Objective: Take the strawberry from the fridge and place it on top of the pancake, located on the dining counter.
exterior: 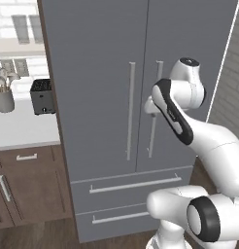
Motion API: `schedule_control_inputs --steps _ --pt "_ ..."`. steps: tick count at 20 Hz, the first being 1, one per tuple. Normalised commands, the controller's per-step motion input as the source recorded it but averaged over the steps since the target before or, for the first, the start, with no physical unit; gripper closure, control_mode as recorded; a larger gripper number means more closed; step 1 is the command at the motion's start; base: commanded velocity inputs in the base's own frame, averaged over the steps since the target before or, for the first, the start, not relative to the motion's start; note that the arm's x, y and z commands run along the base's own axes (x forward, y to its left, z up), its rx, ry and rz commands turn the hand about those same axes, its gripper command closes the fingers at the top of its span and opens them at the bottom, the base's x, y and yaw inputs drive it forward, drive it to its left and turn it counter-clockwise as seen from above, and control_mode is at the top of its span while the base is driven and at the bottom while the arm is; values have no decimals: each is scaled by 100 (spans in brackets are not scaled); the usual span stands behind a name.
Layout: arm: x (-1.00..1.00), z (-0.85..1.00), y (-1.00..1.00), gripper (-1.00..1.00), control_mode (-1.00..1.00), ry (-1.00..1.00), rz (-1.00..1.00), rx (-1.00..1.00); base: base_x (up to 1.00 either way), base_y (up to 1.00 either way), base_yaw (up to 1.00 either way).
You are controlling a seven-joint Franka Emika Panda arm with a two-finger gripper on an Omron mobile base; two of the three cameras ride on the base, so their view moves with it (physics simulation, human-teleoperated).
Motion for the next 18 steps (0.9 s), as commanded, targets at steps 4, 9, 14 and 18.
schedule_control_inputs --steps 4,9,14,18 --pt "31 6 -32 -100 -100 0 -17 0 0 0 0" --pt "12 1 -21 -100 -100 -14 -9 0 0 0 0" --pt "55 1 0 -100 -100 -8 0 3 0 0 0" --pt "67 0 0 -100 -100 -1 0 0 0 0 0"
